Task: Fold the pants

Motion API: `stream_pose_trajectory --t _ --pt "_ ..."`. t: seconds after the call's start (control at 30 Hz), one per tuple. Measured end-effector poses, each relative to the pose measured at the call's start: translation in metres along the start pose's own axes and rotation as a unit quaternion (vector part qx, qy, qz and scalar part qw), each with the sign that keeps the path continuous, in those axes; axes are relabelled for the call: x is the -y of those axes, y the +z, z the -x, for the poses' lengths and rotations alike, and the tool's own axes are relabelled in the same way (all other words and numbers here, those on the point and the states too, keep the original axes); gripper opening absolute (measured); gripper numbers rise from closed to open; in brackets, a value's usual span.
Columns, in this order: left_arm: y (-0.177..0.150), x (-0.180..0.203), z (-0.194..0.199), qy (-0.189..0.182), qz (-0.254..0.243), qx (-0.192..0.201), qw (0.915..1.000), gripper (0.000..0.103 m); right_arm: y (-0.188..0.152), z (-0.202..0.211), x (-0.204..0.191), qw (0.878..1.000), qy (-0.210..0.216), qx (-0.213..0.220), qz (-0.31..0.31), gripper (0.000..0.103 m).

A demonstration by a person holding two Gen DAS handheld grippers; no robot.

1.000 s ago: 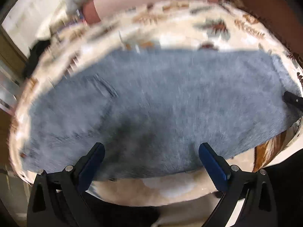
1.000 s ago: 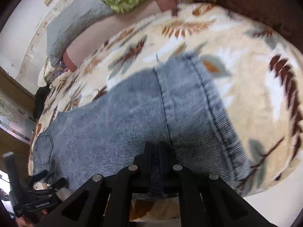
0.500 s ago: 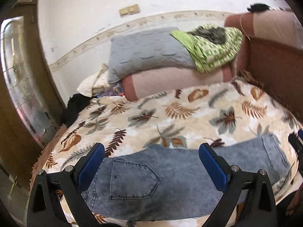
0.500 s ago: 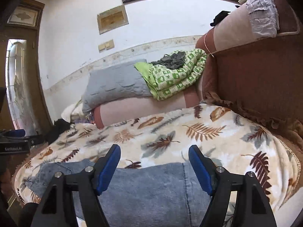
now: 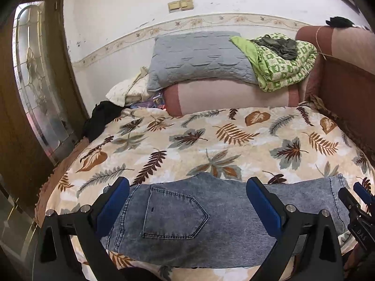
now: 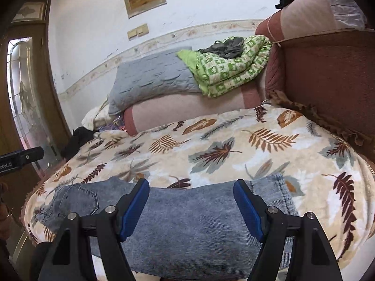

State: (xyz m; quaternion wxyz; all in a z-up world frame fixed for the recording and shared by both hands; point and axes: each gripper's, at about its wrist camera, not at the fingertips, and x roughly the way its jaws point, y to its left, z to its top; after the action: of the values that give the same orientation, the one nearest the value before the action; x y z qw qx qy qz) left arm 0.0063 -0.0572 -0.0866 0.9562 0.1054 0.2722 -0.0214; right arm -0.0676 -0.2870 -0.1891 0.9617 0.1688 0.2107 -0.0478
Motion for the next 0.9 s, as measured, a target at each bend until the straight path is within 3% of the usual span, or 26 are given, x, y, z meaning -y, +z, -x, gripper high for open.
stream_pose_trajectory --t 0.37,0.9 --pt "-0.004 -0.011 -0.001 0.009 0.013 -0.001 0.9999 0.1 -0.004 -0.008 -0.003 1.0 -0.01 -0.02 0.019 0.077" --pt "-0.013 0.001 -0.013 0.007 -0.003 -0.022 0.9997 0.1 -0.009 -0.017 -0.009 0.998 -0.029 -0.04 0.045 0.077"
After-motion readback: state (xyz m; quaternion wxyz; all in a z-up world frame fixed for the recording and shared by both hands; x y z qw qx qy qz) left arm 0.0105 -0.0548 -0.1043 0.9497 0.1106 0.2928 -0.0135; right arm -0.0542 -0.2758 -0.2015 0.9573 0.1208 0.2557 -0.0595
